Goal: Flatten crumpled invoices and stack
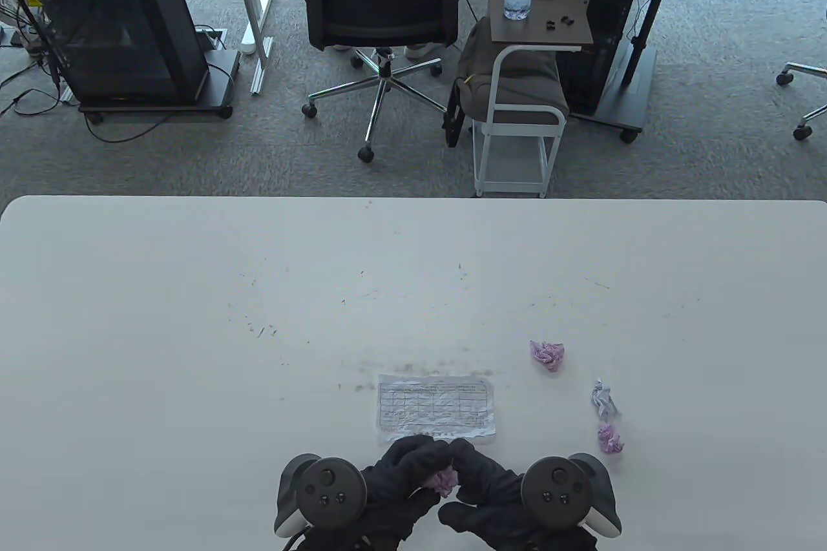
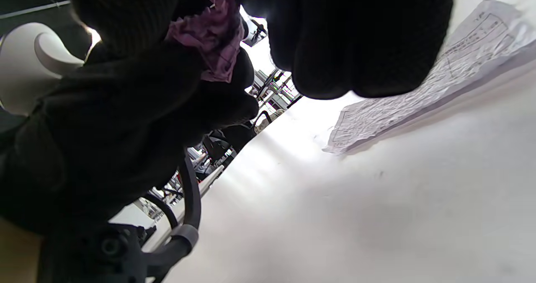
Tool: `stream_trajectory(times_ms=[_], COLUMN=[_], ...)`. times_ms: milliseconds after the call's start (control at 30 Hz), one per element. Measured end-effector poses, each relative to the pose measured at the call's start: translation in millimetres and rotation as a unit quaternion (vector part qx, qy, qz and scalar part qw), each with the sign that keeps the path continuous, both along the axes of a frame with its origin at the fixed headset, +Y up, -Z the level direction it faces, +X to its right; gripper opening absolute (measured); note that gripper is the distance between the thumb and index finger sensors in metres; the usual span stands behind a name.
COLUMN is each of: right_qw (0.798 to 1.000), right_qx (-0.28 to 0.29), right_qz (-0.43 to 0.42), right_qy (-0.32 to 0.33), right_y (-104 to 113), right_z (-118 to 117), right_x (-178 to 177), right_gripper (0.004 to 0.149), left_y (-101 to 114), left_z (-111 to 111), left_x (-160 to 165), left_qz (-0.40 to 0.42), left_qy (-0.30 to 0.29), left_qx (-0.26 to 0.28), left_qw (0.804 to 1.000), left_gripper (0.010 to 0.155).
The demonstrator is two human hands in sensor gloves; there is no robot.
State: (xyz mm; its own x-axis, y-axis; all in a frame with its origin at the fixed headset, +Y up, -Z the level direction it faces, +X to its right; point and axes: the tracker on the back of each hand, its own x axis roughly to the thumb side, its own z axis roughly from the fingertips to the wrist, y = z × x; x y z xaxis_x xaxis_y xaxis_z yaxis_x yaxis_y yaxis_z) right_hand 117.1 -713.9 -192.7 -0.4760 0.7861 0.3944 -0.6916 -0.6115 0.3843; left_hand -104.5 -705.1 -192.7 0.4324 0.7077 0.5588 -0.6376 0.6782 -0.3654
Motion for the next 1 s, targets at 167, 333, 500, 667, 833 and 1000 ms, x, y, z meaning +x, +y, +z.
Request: stream_trajectory(times_ms=[167, 333, 500, 667, 833, 1000], right_qw=[0.991, 0.992, 0.991, 0.987, 0.985, 0.984], right_qx=[-0.049, -0.002, 0.022, 0.039, 0.053, 0.039], right_qz=[-0.115, -0.101, -0.111, -0.14, -0.136, -0.137], right_qy=[-0.045, -0.073, -0.068, -0.076, -0.09, -0.102], right_y=[-6, 0, 7, 9, 9, 4], right_z=[1, -1, 6, 4, 2, -1], right_x=[-1, 9, 9, 12, 14, 22], right_gripper=[0.054, 0.046, 0.045, 0.043, 0.043, 0.043], left_y=[2, -4, -15, -8, -6, -6], left_z=[4, -1, -3, -6, -6, -6], left_x=[5, 2, -2, -7, -14, -18], left_qz=[-0.031, -0.022, 0.066, 0.102, 0.125, 0.146], left_qy=[-0.004, 0.005, -0.026, -0.007, 0.017, 0.019], left_qx=[0.025, -0.028, -0.156, -0.142, -0.139, -0.153], left_qw=[0.999, 0.999, 0.985, 0.985, 0.982, 0.977], left_gripper=[0.072, 0.072, 0.065, 0.05, 0.047, 0.048])
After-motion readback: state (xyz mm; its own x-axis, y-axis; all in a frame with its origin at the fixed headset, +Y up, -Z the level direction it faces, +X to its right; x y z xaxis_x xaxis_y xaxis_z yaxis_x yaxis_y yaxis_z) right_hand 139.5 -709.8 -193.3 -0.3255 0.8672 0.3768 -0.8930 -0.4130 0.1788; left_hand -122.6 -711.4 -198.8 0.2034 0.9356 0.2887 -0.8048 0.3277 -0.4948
